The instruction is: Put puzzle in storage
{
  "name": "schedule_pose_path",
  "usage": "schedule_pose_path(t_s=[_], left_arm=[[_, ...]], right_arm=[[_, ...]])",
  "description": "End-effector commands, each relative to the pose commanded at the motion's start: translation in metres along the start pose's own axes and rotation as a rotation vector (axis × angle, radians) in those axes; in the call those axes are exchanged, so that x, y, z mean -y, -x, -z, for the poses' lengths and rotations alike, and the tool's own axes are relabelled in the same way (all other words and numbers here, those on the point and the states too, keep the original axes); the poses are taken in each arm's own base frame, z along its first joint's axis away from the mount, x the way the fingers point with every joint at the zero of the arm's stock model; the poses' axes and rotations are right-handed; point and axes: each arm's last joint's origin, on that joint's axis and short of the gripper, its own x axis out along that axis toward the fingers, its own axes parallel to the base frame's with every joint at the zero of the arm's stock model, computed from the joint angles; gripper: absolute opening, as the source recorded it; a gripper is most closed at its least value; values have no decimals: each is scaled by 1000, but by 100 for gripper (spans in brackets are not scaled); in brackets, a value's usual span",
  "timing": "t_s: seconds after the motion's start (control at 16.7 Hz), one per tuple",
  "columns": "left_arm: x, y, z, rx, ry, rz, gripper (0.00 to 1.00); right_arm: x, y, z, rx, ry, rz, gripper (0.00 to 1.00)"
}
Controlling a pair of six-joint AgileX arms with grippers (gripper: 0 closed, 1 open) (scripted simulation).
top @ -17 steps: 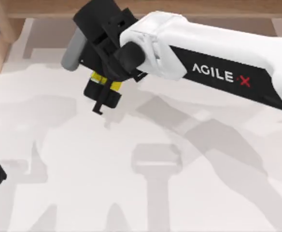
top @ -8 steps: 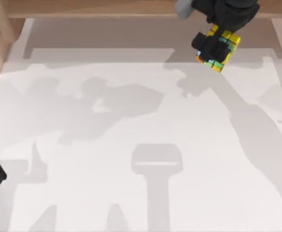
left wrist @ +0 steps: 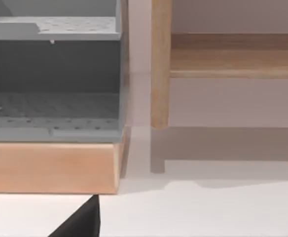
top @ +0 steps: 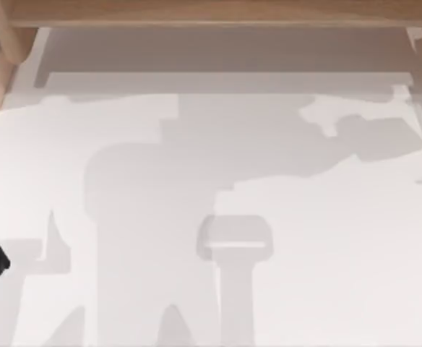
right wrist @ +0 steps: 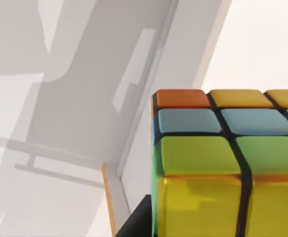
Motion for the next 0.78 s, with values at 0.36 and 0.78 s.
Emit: schedule_pose_path(t_s=[0.36,0.78], left_arm=[[0,0,0,0,0,0,100],[0,0,0,0,0,0,100]], right_arm=[[93,-104,31,-141,-288,-99,0],[100,-141,35,-179,-328,-145,0]])
